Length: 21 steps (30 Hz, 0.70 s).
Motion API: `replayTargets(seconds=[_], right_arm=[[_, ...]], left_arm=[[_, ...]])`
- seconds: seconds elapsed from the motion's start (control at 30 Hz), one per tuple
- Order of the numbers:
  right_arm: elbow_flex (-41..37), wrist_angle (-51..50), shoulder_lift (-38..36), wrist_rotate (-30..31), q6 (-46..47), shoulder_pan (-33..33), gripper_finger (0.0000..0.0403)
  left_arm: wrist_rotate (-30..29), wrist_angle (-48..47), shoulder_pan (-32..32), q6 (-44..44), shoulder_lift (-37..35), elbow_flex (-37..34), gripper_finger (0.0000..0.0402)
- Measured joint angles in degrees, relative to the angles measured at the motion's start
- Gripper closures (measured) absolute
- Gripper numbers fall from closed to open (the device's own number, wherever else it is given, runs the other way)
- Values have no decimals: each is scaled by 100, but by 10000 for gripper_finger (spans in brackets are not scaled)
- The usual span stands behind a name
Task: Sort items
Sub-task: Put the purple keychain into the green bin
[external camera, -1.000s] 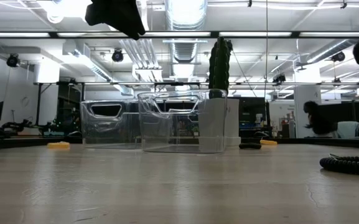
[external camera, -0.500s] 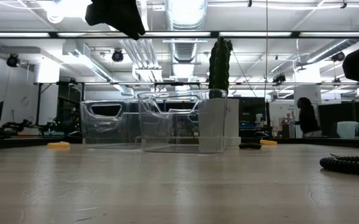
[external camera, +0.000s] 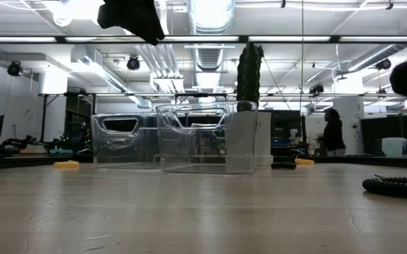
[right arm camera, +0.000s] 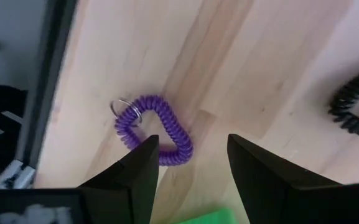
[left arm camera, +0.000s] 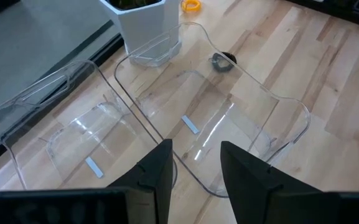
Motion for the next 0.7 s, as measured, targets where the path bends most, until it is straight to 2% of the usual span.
replayTargets(seconds=[0.3, 0.43, 0.7], right_arm=[[395, -153, 695, 35, -293, 59, 218], [742, -529, 1092, 75, -268, 93, 218], [1299, -1110, 1521, 594, 34, 223, 238]], left_arm=[[2, -4, -2, 133, 0, -10, 273], [2, 2, -2, 136, 0, -15, 273], [21, 12, -9, 119, 0, -250, 273]])
